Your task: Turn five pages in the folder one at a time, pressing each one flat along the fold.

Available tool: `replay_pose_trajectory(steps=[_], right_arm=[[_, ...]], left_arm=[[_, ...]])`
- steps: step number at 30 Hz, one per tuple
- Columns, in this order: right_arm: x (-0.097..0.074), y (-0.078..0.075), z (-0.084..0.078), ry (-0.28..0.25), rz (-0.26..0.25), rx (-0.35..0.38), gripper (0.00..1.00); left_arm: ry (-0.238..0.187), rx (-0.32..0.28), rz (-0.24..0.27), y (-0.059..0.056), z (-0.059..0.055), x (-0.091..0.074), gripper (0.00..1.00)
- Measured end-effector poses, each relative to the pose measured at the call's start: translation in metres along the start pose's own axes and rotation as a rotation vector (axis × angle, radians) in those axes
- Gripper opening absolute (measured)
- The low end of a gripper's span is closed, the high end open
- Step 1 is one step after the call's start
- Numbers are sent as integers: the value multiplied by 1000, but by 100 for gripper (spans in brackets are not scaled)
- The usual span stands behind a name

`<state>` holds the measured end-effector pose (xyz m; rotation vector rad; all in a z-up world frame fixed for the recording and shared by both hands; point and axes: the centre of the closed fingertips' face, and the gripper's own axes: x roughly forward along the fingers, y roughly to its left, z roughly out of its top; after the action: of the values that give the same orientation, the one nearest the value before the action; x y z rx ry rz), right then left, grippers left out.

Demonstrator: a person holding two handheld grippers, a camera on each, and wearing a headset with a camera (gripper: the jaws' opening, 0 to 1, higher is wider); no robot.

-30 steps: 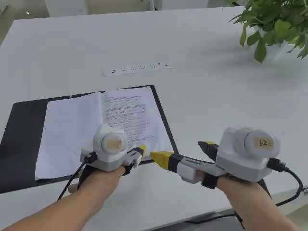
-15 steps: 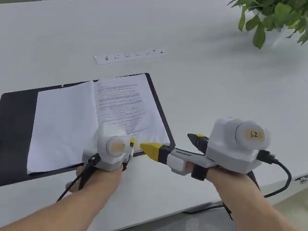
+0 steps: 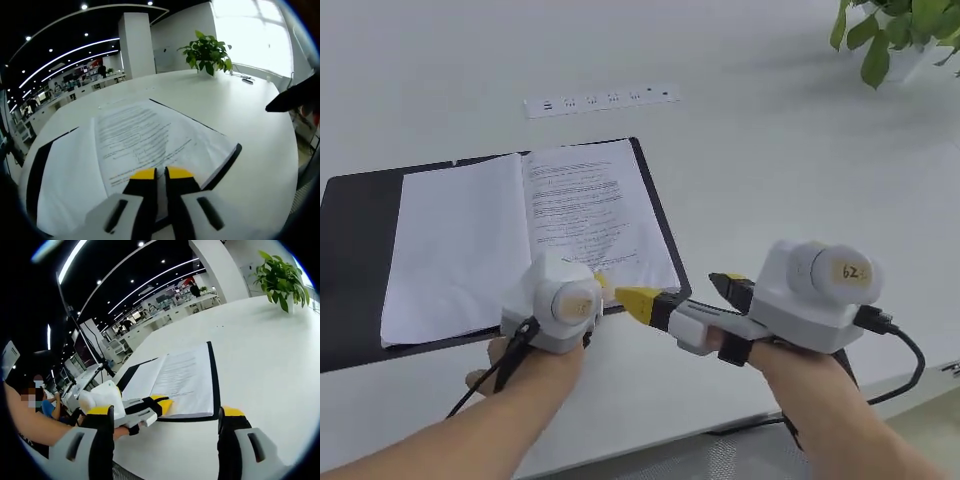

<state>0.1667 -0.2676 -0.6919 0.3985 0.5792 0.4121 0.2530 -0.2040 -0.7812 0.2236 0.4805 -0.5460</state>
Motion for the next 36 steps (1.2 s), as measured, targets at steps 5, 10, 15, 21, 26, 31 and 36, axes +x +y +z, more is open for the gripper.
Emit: replay_pose_trajectory(steps=[5, 10, 15, 21, 26, 31, 36], right_arm=[[6, -3, 0, 4, 2, 9, 84], [14, -6, -2, 13, 4, 15, 82], [27, -18, -7, 32, -3, 40, 76], [31, -24, -9, 28, -9, 64, 74], [33, -24, -8, 25, -1, 49, 73], [33, -24, -3, 2, 4, 48, 73], [35, -24, -1, -2, 13, 45, 71]], left_arm=[[-5, -119, -7, 0, -1, 0, 0], [-12, -202, -22, 2, -1, 1, 0], [-10, -270, -26, 2, -1, 1, 0], [-3, -406, -40, 5, -1, 1, 0], [-7, -494, -40, 7, -1, 2, 0], [-17, -544, -47, 7, -1, 0, 0], [-21, -590, -49, 8, -1, 0, 0]])
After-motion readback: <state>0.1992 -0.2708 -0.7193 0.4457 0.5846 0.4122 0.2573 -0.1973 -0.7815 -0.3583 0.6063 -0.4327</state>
